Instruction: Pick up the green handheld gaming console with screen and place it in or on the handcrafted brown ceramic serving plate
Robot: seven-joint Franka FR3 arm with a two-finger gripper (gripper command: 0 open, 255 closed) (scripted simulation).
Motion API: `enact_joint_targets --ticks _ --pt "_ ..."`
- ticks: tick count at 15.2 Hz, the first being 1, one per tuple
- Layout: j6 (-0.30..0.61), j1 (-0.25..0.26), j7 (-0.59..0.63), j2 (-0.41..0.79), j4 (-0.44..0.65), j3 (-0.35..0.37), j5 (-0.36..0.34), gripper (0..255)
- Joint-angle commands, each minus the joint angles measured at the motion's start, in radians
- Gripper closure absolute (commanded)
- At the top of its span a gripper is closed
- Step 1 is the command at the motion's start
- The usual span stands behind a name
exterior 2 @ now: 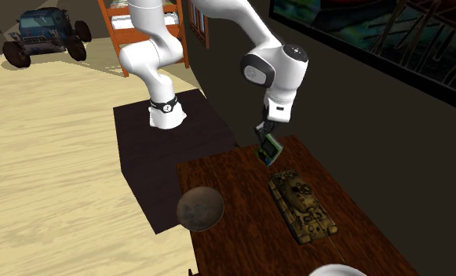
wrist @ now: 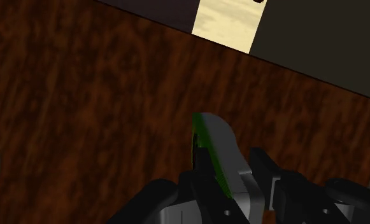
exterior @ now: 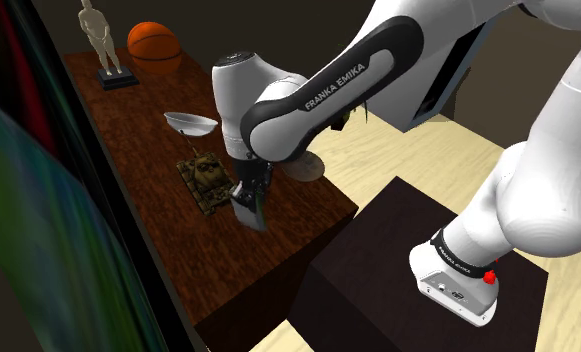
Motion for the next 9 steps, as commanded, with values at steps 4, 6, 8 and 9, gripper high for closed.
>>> enact_joint_targets --ticks 4,6,8,9 --pt "-0.061 -0.004 -0.008 -0.045 0.018 0.005 0.017 255" --pt "-0.086 -0.006 -0.011 -0.063 0.026 0.007 0.023 255" --pt "-0.111 -0.007 -0.014 -0.080 0.034 0.008 0.029 255" --pt "-0.123 -0.008 -0.015 -0.089 0.039 0.009 0.032 255"
